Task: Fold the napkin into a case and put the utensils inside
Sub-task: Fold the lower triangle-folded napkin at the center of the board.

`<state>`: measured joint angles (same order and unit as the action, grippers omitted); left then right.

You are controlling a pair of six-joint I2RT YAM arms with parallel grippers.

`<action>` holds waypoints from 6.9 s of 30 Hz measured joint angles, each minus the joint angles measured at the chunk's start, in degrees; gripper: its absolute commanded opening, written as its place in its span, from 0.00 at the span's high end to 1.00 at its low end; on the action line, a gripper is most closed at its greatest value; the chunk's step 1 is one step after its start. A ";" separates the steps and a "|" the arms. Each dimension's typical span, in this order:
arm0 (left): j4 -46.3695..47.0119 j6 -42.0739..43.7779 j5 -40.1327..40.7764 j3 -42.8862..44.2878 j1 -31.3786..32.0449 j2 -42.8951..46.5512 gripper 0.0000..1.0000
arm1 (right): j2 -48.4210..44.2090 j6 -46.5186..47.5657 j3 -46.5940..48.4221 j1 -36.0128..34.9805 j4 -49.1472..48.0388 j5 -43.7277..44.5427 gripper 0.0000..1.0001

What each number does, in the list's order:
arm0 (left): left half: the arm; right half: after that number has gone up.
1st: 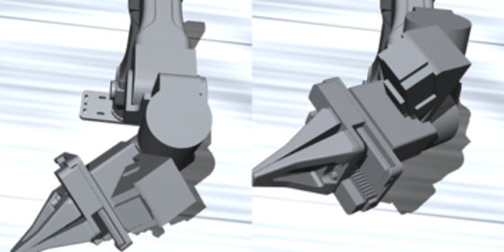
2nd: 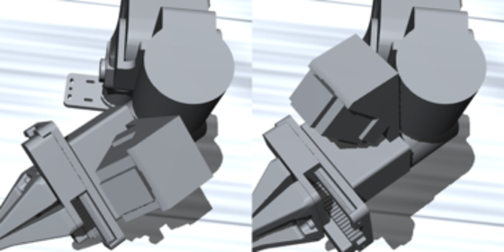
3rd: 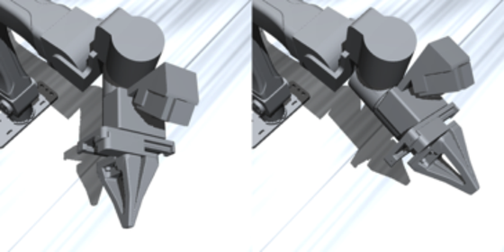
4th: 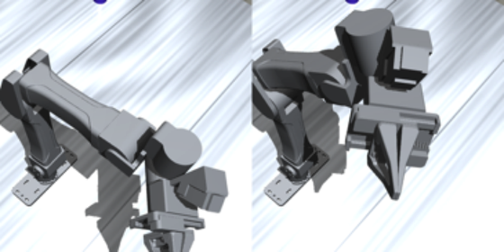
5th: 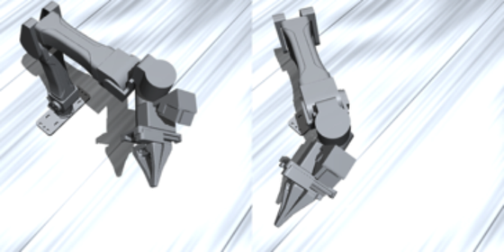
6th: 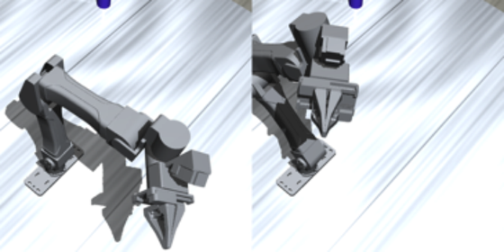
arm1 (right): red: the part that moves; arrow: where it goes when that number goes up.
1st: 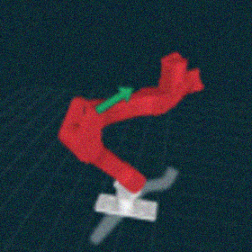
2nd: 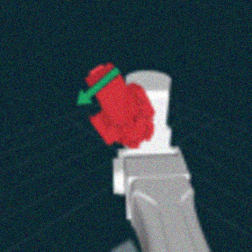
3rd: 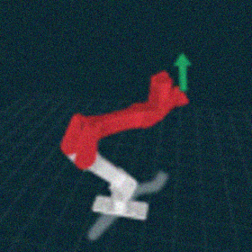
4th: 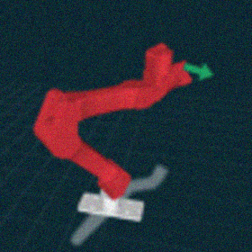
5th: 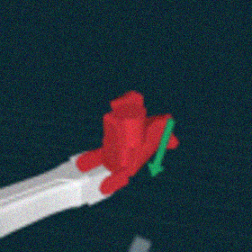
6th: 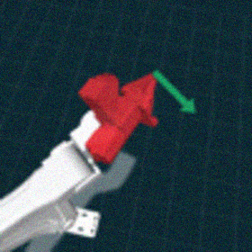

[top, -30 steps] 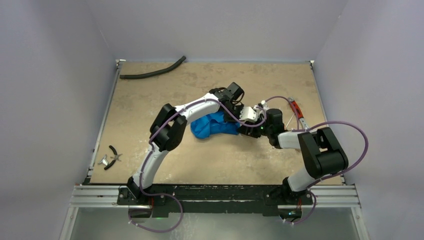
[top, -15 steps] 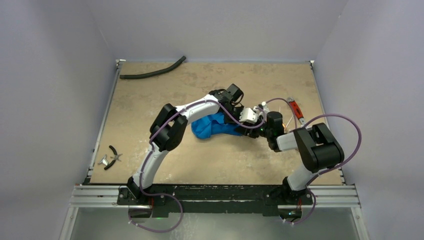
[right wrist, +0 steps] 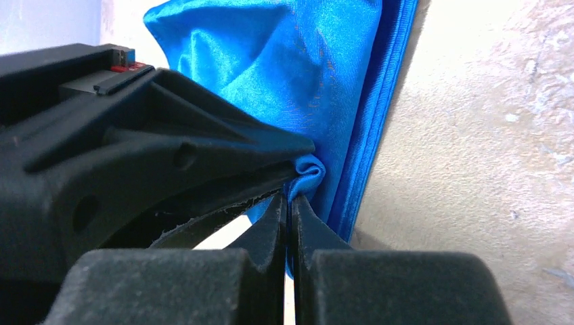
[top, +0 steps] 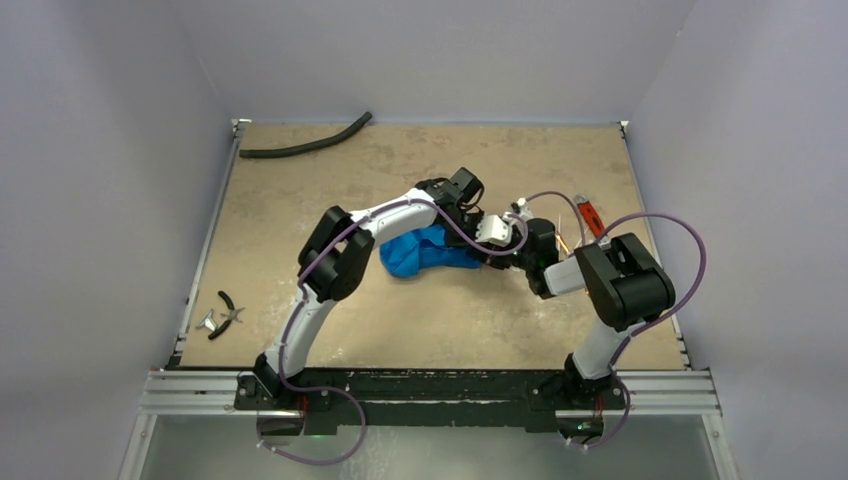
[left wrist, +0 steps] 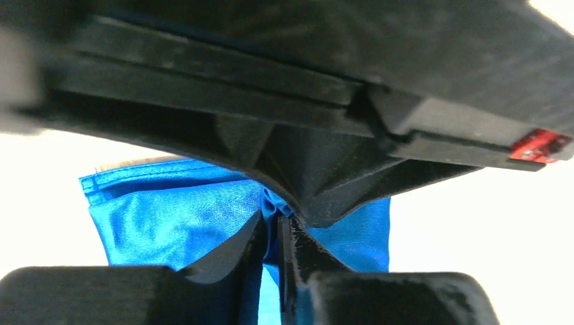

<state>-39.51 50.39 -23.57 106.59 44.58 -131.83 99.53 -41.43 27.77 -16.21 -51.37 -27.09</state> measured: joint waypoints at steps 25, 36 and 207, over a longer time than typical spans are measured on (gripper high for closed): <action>8.98 -16.83 26.18 -30.01 -0.07 21.66 0.66 | -0.50 -0.04 7.65 -4.76 13.94 18.10 1.00; 9.44 -17.38 29.00 -29.97 -4.22 21.59 0.66 | -1.81 0.28 7.65 -4.87 16.63 18.58 1.00; 1.20 -4.87 24.70 -18.32 -7.67 18.51 0.06 | 8.90 1.88 26.60 -11.67 22.08 -2.36 1.00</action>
<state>-38.30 45.52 1.13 88.27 36.91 -113.32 108.42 -39.55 54.37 -27.88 -29.30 -29.45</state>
